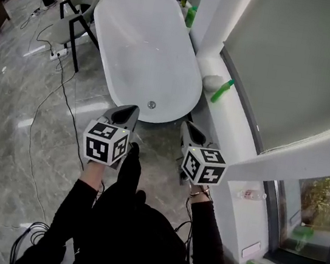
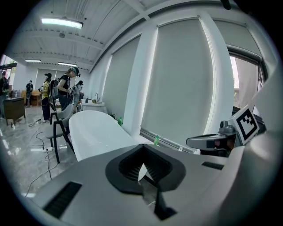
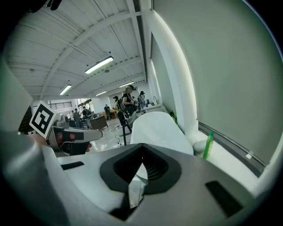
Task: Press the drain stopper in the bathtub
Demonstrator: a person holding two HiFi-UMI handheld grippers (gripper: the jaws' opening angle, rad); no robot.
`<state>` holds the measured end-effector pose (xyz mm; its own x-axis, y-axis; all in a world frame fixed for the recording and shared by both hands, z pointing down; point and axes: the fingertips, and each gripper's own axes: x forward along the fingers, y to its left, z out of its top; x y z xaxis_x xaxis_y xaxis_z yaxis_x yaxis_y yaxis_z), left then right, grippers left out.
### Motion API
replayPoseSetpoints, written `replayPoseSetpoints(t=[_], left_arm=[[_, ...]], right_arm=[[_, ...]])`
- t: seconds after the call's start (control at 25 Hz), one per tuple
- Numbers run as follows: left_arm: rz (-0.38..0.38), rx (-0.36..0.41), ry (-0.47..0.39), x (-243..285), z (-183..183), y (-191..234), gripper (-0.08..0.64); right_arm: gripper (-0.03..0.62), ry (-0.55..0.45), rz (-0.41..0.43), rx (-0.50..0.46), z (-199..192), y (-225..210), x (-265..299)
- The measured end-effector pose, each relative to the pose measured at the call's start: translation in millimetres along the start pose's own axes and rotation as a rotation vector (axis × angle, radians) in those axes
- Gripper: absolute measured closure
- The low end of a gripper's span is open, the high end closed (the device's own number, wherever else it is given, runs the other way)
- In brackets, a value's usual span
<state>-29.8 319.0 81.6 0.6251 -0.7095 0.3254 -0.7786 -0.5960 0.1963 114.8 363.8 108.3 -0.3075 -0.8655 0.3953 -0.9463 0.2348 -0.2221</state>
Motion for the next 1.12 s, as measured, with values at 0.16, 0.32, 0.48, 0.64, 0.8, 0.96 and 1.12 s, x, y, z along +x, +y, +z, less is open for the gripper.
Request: replayPoseSetpoints(t=[0.16, 0.32, 0.48, 0.64, 0.8, 0.96, 1.12], left_arm=[[-0.008, -0.006, 0.023, 24.1, -6.0, 12.0, 0.555], [-0.014, -0.015, 0.052, 55.4, -10.3, 29.2, 0.555], [-0.033, -0.027, 0.081, 89.9, -11.9, 51.2, 0.555], [-0.03, -0.043, 0.116, 124.3, -16.7, 78.0, 0.555], [-0.029, -0.071, 0.163, 156.7, -20.8, 108.5, 0.555], [-0.045, -0.093, 0.202, 186.3, -21.5, 132.2, 0.555], [-0.057, -0.101, 0.234, 213.8, -24.2, 154.5, 0.555]], right_arm=[[0.589, 0.02, -0.017, -0.005, 2.3, -8.4, 22.3], [0.591, 0.047, -0.018, -0.019, 1.4, -21.2, 56.4], [0.59, 0.082, -0.02, -0.022, 4.2, -30.9, 98.9], [0.589, 0.118, -0.024, 0.003, 6.6, -40.0, 143.8], [0.591, 0.164, -0.022, 0.031, 7.0, -46.1, 186.0], [0.591, 0.212, -0.023, 0.036, 8.3, -52.9, 222.6], [0.59, 0.255, -0.031, 0.037, 7.1, -60.1, 254.3]])
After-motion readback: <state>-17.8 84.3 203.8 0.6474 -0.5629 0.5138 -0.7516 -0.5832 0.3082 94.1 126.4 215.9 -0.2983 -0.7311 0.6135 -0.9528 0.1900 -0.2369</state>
